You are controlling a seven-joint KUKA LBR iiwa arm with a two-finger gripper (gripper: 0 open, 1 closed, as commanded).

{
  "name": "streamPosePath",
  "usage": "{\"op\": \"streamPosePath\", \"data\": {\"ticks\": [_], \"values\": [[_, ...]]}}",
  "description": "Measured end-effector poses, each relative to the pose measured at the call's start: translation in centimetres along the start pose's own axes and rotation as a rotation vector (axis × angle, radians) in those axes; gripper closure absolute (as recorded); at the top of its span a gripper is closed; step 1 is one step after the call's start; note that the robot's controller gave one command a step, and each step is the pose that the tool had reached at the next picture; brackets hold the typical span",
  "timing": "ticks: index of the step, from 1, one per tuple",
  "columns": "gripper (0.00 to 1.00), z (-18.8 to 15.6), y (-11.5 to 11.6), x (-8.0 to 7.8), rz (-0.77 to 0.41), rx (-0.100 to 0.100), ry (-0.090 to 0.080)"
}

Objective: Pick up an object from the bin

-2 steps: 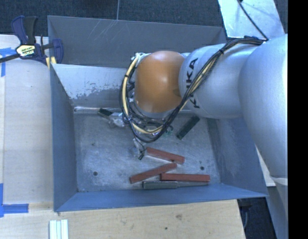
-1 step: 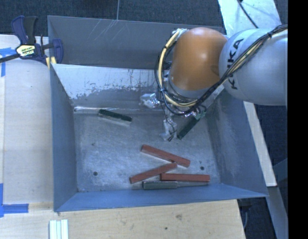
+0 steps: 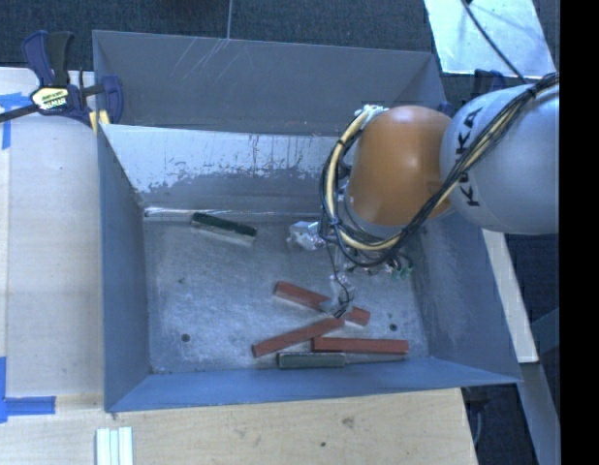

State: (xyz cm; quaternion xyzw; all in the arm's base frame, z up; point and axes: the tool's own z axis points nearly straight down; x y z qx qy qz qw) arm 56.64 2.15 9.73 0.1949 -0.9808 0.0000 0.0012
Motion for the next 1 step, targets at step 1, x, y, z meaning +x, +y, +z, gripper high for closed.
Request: {"op": "streamPosePath", "data": {"ticks": [1], "values": [[0.0, 2.81, 5.66, 3.71, 0.045, -0.001, -0.003]]}}
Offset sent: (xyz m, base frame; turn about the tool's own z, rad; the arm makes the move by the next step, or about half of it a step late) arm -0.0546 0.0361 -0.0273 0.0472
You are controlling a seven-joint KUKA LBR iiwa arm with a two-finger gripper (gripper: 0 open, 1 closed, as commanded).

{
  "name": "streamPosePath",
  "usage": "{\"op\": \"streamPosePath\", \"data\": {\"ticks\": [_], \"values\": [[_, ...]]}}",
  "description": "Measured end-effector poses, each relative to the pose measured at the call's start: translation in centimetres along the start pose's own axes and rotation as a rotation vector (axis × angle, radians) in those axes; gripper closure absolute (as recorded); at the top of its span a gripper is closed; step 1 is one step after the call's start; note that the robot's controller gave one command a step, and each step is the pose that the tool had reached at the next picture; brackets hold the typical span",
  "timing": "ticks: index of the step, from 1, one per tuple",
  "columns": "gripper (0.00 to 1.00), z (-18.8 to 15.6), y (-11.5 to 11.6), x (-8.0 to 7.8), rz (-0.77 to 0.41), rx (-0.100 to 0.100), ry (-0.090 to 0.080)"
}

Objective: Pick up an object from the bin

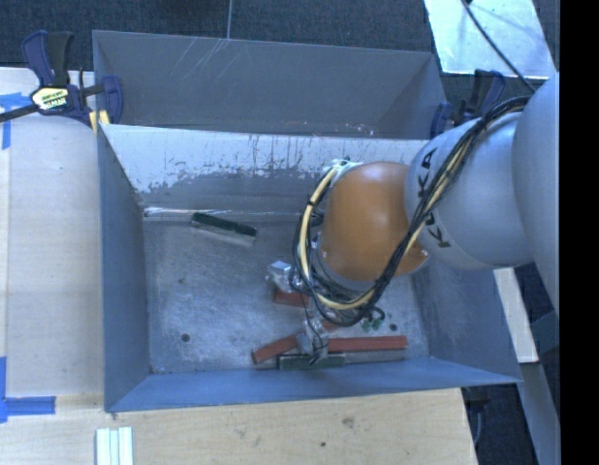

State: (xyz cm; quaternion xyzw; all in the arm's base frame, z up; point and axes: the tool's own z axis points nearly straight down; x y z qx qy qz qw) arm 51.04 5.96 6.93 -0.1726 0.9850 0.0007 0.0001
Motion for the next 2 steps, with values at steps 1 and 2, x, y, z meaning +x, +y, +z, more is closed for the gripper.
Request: {"op": "streamPosePath", "data": {"ticks": [1, 2], "values": [[0.0, -4.9, -5.5, -2.4, -0.004, 0.007, -0.01], [0.0, 0.1, -1.3, 1.2, 0.039, 0.002, -0.003]]}}
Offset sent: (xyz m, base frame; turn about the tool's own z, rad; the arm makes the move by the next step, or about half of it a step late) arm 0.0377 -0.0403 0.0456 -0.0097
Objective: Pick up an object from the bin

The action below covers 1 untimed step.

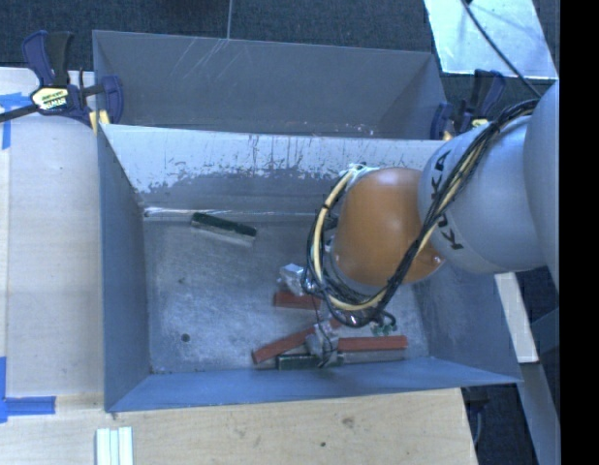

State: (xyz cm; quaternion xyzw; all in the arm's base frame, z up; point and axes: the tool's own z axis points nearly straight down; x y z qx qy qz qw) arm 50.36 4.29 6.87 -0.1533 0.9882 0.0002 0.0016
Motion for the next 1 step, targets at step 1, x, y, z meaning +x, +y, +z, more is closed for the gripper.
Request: {"op": "streamPosePath", "data": {"ticks": [1], "values": [[1.0, -0.43, -0.16, -0.37, 0.002, 0.002, -0.01]]}}
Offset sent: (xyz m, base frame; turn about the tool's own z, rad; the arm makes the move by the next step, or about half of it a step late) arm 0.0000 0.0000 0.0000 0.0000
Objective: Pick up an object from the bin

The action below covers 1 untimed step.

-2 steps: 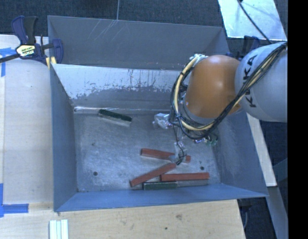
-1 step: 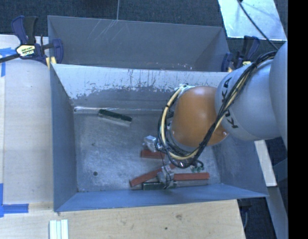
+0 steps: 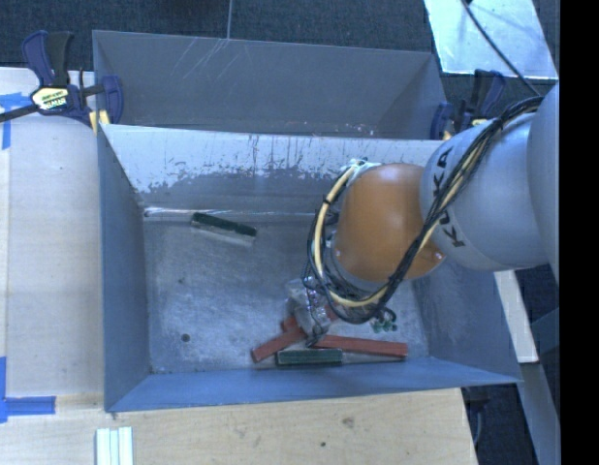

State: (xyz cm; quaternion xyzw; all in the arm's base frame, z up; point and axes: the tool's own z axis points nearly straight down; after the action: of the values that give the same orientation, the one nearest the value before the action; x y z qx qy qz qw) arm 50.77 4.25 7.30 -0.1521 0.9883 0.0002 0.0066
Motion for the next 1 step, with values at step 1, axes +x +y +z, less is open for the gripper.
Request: {"op": "streamPosePath", "data": {"ticks": [1], "values": [[1.0, -1.33, -4.75, 2.92, 0.031, 0.001, 0.011]]}}
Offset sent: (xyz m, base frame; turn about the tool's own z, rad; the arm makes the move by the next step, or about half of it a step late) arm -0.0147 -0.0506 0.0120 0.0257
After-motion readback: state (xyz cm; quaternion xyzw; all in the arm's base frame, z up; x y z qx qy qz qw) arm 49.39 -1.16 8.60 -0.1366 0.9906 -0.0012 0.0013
